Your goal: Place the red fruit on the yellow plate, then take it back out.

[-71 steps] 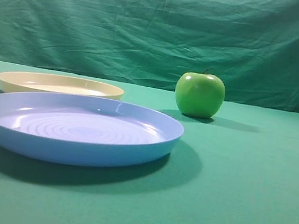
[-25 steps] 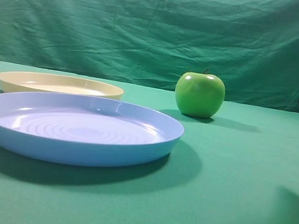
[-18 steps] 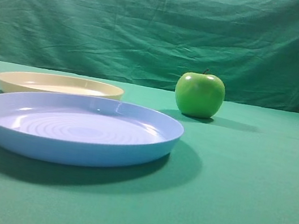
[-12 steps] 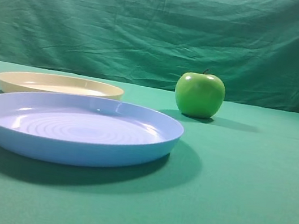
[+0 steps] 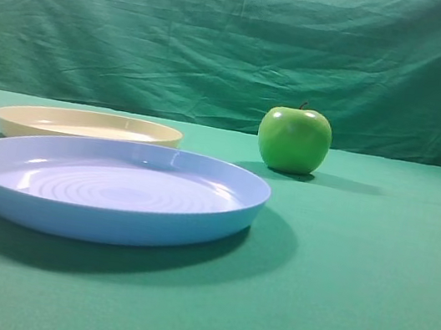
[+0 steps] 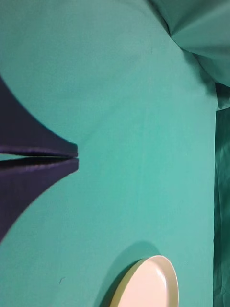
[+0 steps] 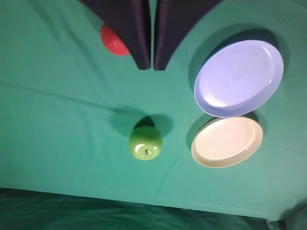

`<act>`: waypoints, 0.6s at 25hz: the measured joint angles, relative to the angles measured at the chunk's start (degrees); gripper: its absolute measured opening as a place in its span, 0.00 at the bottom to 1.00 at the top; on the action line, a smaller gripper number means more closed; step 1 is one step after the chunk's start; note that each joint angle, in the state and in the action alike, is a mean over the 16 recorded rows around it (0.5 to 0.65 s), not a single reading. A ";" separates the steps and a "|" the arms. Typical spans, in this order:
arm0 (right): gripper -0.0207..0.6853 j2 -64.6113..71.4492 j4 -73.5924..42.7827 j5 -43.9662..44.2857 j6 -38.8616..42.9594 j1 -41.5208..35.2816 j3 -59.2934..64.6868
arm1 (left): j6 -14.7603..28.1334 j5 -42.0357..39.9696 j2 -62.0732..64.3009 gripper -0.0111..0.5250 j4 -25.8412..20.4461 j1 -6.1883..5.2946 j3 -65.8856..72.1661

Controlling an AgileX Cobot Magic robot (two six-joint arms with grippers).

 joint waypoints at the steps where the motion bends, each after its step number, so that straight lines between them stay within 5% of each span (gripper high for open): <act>1: 0.03 -1.40 -0.77 0.14 0.47 -0.33 0.03 | 0.00 0.00 0.00 0.02 0.00 0.00 0.00; 8: 0.03 -10.22 -5.25 -4.08 3.52 -5.78 3.45 | 0.00 0.00 0.00 0.02 0.00 0.00 0.00; 15: 0.03 -17.50 -5.96 -18.60 4.20 -13.87 14.99 | 0.00 0.00 0.00 0.02 0.00 0.00 0.00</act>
